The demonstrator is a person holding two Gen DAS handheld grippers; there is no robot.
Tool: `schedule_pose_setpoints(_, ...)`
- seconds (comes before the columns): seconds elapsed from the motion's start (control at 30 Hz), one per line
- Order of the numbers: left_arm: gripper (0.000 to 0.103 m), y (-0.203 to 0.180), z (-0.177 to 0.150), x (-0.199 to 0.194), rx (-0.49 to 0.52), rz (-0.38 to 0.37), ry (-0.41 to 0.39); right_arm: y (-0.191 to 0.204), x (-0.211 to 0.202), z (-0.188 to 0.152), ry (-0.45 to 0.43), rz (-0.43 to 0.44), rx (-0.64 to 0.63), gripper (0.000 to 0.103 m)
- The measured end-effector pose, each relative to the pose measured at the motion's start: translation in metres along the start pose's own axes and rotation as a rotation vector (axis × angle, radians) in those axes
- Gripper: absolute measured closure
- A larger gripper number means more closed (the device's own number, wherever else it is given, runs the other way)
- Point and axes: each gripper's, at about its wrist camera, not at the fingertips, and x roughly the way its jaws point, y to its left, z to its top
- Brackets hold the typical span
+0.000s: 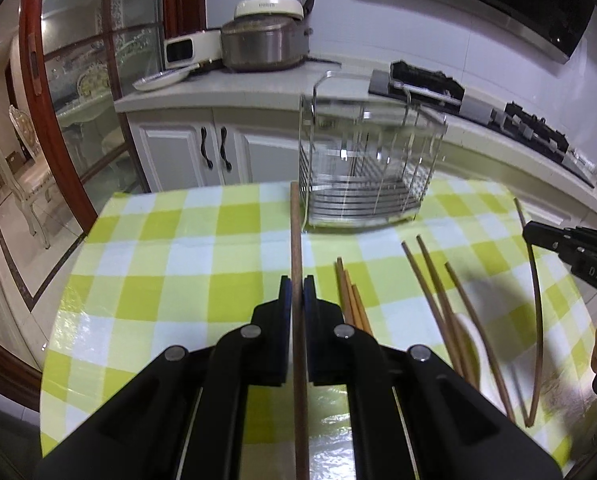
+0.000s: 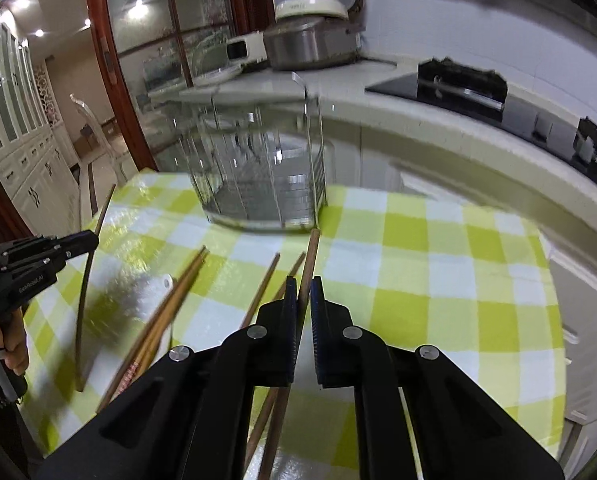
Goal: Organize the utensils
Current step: 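Lift the chopstick with the left tool and drop it into the wire rack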
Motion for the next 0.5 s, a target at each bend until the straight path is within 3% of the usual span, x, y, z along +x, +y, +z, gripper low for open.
schedule_pose_setpoints(0.5,0.097,-0.004,0.022,-0.054,-0.017,0.002,-0.113,0.009,-0.073,0.038,-0.137,-0.013,-0.022,0.095)
